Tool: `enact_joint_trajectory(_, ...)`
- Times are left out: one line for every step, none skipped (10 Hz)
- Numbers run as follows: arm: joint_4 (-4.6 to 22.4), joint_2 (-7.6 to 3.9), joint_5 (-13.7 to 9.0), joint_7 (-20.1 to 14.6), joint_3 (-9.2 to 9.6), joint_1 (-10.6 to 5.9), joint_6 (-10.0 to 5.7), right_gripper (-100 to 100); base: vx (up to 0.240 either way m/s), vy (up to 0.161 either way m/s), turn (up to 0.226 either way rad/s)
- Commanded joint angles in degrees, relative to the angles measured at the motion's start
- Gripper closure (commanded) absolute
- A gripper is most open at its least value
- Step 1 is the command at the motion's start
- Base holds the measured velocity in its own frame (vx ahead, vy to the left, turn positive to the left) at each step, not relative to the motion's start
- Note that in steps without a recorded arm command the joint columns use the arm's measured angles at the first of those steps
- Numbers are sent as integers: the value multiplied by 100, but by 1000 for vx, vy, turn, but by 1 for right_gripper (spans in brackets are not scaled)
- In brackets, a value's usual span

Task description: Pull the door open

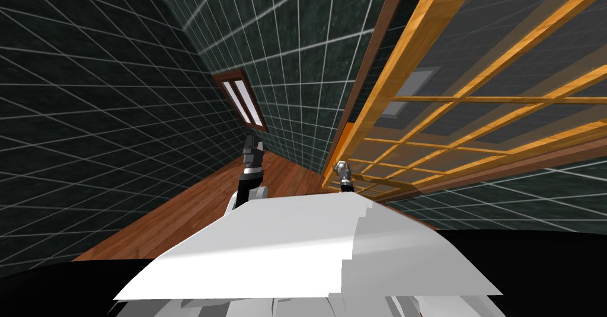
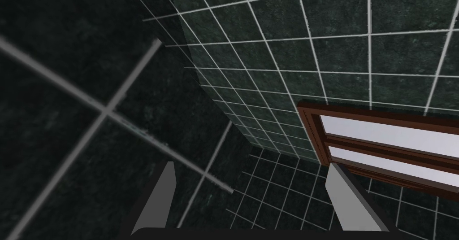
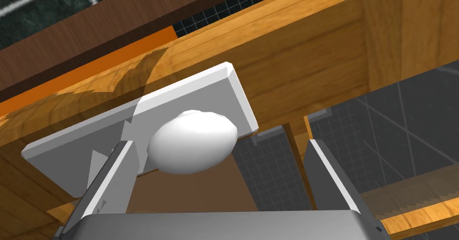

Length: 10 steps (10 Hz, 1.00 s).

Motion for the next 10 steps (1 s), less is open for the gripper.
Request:
enact_joint_trajectory(18,16,-150,-286,65,-29,6,-100,-75,-13,63)
enact_joint_trajectory(18,16,-150,-376,65,-29,6,-100,-57,-14,26)
enact_joint_trajectory(39,26,-257,-581,111,-55,10,-100,-54,-11,48)
enact_joint_trajectory(39,26,-257,-610,111,-55,10,-100,-47,-9,26)
enact_joint_trajectory(61,37,-367,-845,157,-83,13,-100,-52,-5,50)
enact_joint_trajectory(83,47,-481,-991,205,-111,17,-100,-74,-11,68)
enact_joint_trajectory(83,47,-481,-1082,205,-111,17,-100,-57,-18,29)
enact_joint_trajectory(106,58,-596,-1286,253,-140,20,-100,-54,-19,58)
enact_joint_trajectory(106,58,-596,-1319,253,-140,20,-100,-42,-9,24)
enact_joint_trajectory(129,70,-714,-1551,303,-169,24,-100,-48,-7,47)
